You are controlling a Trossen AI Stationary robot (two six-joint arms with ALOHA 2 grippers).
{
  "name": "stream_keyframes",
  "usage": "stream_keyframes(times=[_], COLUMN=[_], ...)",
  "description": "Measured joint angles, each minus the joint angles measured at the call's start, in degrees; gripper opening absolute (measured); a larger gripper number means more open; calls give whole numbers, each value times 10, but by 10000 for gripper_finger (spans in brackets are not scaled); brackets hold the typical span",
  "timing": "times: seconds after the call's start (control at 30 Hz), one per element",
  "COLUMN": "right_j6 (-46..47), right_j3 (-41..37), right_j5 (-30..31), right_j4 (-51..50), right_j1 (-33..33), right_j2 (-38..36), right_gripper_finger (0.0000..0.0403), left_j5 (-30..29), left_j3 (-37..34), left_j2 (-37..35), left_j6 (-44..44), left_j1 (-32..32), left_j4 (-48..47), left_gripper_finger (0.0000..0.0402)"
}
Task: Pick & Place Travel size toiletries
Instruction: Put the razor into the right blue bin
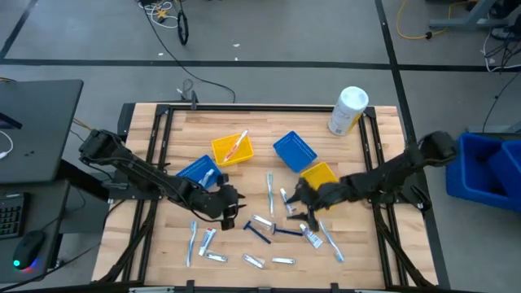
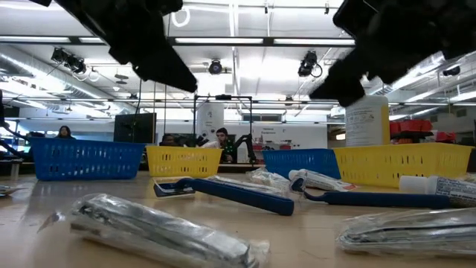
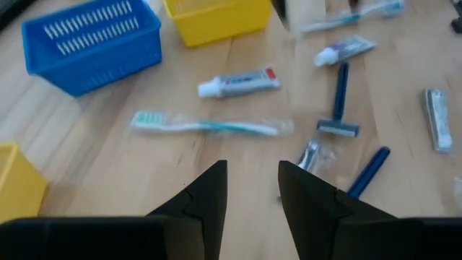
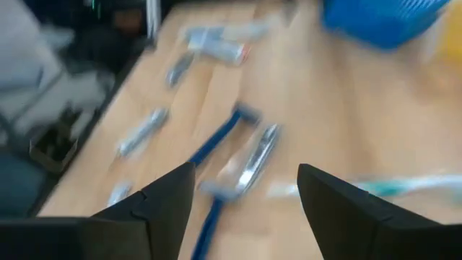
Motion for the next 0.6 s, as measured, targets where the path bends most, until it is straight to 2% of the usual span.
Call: stream_keyframes(times=[0.23,0.6], right_j6=[39,40], right_j3=[65,105], right_j5=[10,34], right_j4=[-34,-71], right_j1=[52,63], right_j2=[131,213], right_gripper_finger=[244,225], left_j5=[-2,18], left_j3=[0,0], left_j2=[0,0], left_j6=[9,8], left_j1=[0,0], left_j4=[15,15], left_gripper_finger=[132,132])
